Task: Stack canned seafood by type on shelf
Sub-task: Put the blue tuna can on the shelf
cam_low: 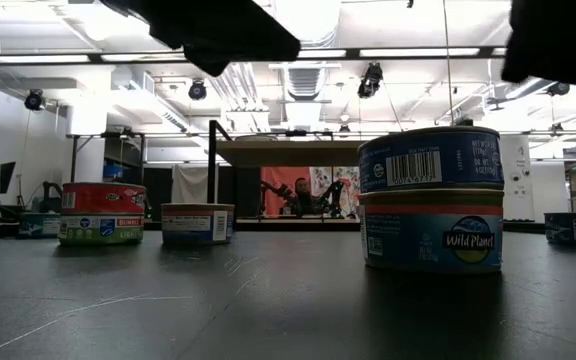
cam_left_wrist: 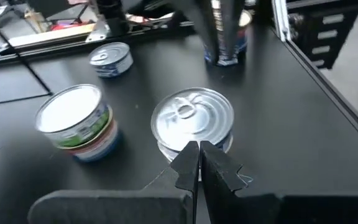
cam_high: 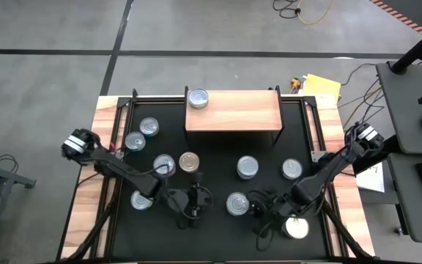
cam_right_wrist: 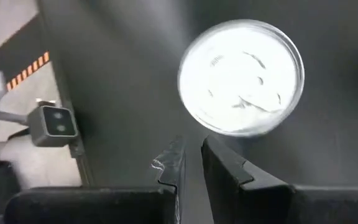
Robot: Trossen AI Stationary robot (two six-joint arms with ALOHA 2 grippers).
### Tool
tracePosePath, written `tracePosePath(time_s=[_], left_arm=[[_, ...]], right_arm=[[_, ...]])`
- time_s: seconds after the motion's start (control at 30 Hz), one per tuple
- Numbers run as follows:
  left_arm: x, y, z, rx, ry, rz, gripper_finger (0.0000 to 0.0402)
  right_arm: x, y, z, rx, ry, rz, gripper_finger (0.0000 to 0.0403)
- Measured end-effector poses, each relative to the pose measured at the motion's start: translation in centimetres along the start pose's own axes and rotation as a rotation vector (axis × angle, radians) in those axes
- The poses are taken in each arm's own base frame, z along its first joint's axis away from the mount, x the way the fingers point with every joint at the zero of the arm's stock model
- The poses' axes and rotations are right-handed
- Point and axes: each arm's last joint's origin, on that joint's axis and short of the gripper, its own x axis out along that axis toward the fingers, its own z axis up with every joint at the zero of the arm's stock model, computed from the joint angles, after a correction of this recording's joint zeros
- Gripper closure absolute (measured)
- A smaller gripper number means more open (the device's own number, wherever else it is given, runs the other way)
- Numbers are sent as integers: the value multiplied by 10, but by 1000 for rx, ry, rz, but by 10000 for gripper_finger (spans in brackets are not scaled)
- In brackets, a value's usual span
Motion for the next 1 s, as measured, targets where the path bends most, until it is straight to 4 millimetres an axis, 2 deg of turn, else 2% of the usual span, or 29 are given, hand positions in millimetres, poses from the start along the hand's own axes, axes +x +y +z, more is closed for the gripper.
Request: tracePosePath(time_s=[0.23, 0.37, 0.53, 0.67, 1.0], left_arm=[[21, -9, 0, 44, 10, -1, 401], [31, -14, -2, 48, 15, 0, 402], [40, -17, -7, 63, -7, 0, 401], [43, -18, -10, 66, -5, 2, 401], [44, -17, -11, 107, -3, 3, 401]], right_arm=[[-1, -15, -12, 115, 27, -58, 360], [0, -23, -14, 153, -20, -99, 360], [-2, -23, -12, 187, -92, -109, 353], [-2, -24, -11, 218, -128, -115, 331], [-2, -23, -10, 258, -162, -112, 248]])
